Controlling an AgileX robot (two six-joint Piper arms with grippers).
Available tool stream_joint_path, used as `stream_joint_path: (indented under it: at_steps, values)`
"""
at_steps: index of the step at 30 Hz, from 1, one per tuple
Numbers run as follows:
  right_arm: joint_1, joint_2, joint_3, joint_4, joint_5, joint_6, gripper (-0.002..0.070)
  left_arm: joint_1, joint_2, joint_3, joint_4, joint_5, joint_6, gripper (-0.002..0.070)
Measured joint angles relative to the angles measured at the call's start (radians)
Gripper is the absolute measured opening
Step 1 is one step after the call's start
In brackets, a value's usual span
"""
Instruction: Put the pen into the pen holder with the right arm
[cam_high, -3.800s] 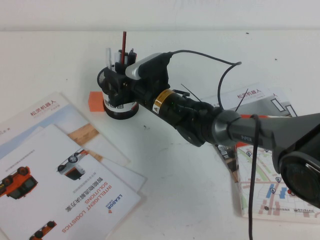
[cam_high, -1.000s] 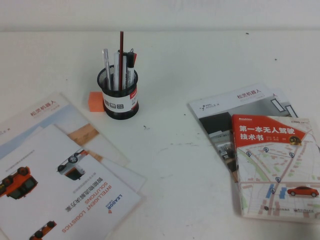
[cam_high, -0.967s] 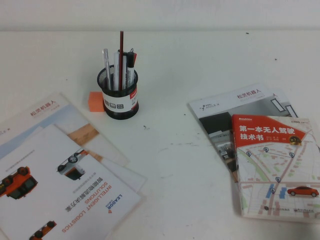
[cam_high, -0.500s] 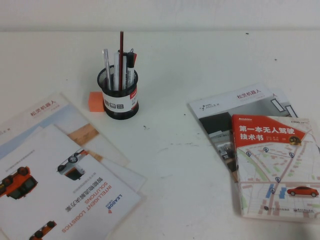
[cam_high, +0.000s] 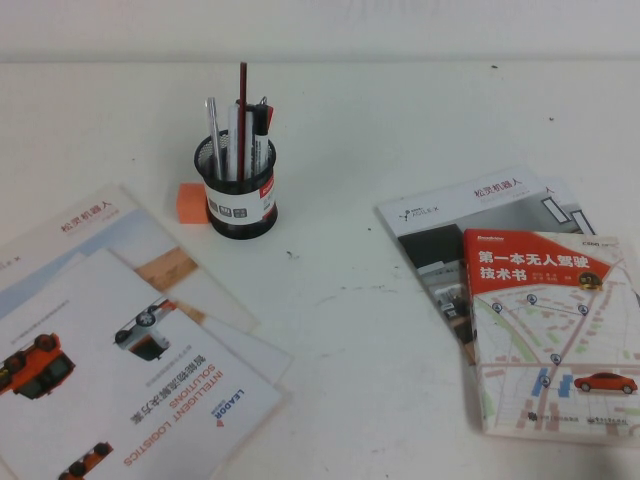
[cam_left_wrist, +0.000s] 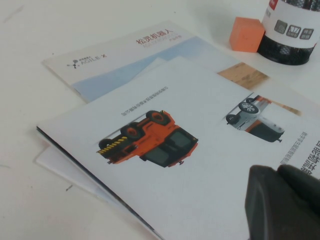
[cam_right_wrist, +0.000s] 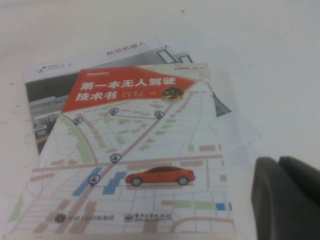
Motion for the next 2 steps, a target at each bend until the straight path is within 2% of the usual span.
stream_joint_path:
  at_steps: [2]
  values:
    - [0.0,0.0,0.0,0.0,0.0,-0.002,-0.0019,0.0,0.0,0.0,0.0,0.0,0.0,-0.0003]
